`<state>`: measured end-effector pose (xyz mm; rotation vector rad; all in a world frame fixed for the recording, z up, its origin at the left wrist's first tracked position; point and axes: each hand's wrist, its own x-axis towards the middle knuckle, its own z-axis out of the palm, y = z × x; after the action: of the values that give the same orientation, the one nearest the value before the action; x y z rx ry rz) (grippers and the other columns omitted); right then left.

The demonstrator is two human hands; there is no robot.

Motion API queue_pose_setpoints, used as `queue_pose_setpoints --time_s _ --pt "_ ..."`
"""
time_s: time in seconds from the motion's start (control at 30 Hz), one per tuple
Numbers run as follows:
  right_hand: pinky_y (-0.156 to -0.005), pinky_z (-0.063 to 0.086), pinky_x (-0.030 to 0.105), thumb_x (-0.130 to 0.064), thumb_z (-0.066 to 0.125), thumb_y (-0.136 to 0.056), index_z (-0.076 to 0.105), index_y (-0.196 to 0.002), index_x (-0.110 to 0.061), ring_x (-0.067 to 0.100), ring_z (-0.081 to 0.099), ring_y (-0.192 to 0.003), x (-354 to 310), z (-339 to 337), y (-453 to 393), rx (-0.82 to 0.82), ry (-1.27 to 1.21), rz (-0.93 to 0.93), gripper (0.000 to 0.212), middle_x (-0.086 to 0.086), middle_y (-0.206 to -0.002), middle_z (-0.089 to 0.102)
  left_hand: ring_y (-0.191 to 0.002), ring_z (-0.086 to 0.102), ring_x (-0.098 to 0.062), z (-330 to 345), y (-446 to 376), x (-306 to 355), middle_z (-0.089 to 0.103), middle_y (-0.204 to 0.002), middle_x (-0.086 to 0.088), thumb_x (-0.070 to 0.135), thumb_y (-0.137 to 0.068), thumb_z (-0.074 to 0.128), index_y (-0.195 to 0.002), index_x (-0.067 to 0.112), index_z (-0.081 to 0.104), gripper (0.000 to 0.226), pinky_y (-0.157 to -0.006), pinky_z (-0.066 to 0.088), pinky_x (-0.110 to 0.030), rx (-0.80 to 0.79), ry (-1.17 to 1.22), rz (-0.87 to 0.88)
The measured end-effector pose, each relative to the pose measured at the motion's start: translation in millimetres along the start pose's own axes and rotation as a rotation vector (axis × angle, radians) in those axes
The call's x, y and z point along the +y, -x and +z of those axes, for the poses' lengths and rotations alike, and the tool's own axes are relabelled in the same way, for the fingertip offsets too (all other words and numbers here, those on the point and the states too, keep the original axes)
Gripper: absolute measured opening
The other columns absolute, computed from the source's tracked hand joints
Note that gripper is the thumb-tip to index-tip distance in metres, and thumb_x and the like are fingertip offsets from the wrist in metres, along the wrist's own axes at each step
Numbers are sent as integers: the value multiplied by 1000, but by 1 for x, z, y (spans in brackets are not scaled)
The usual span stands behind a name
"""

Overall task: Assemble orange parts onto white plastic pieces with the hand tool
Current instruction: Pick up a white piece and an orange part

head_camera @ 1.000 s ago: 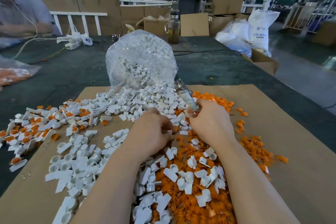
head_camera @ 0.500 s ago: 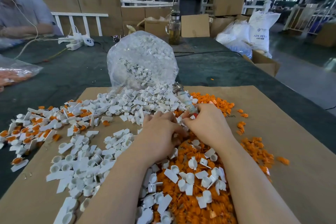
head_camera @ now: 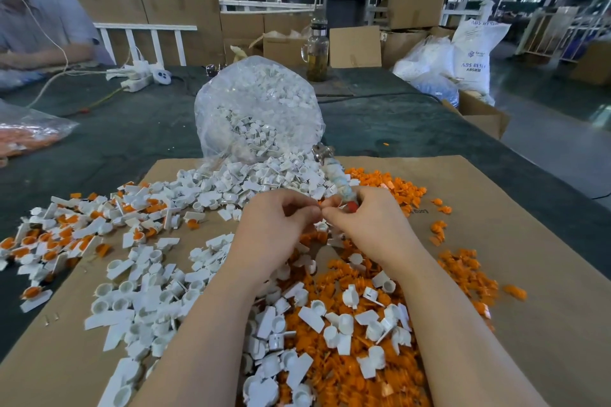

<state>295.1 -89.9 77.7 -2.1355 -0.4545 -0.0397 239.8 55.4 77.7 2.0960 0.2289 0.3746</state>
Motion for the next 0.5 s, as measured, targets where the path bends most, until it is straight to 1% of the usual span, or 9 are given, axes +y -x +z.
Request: queue_pose_setpoints --time_s 0.07,0.1,0.17,0.2,0.27,0.33,0.4,0.47,0.5 --pt "-57 51 17 -23 70 -85 71 -85 -23 7 67 -71 -1 0 1 -3 -134 23 1 -3 -74 71 -69 70 3 -1 0 1 75 -74 15 20 -91 70 -86 32 73 13 -65 52 -15 -19 131 -45" --pt "-58 52 17 -24 71 -84 72 -84 -24 7 67 -72 -1 0 1 4 -177 32 1 -2 -74 72 -70 71 2 -2 0 2 75 -73 14 17 -91 69 -88 29 73 13 -63 51 -14 -27 184 -60" --pt "-67 55 25 -28 74 -82 73 -82 -23 9 68 -76 -1 -1 1 18 -223 55 5 -2 -78 73 -72 72 0 -2 0 3 75 -74 13 15 -91 69 -88 29 73 15 -62 51 -12 -25 236 -58" --pt "-70 55 26 -29 74 -82 74 -81 -24 8 68 -77 -1 -1 1 19 -239 63 5 -4 -78 73 -72 72 0 -2 1 3 75 -74 12 14 -91 69 -87 30 73 16 -61 51 -11 -17 249 -47" --pt "-70 52 24 -28 75 -81 74 -80 -24 2 68 -75 -1 -1 1 16 -271 72 5 -9 -77 73 -72 71 1 -4 1 5 75 -74 12 15 -89 71 -86 32 74 18 -60 49 -7 -8 263 -32" --pt "-66 49 19 -28 76 -81 74 -77 -24 1 67 -73 -2 -1 2 28 -290 76 7 -11 -75 73 -71 68 5 -6 1 5 74 -74 16 21 -88 73 -87 35 75 15 -57 44 -3 -6 254 -37" --pt "-59 46 12 -29 77 -81 72 -74 -23 3 65 -71 -3 0 1 61 -306 78 11 -10 -74 72 -67 63 10 -10 0 3 72 -74 17 28 -86 75 -90 37 75 10 -53 42 -2 17 209 -51" --pt "-53 44 7 -30 78 -80 71 -74 -21 7 64 -69 -3 0 0 105 -316 93 13 -5 -74 72 -56 60 7 -16 -2 -1 69 -73 11 33 -82 78 -88 34 71 9 -50 45 -8 31 93 -68" --pt "-52 44 6 -30 79 -79 71 -75 -20 9 63 -69 -3 0 -1 122 -322 101 14 -3 -76 72 -54 59 4 -19 -2 -3 68 -75 9 36 -79 81 -86 32 70 14 -51 47 -14 10 21 -85"
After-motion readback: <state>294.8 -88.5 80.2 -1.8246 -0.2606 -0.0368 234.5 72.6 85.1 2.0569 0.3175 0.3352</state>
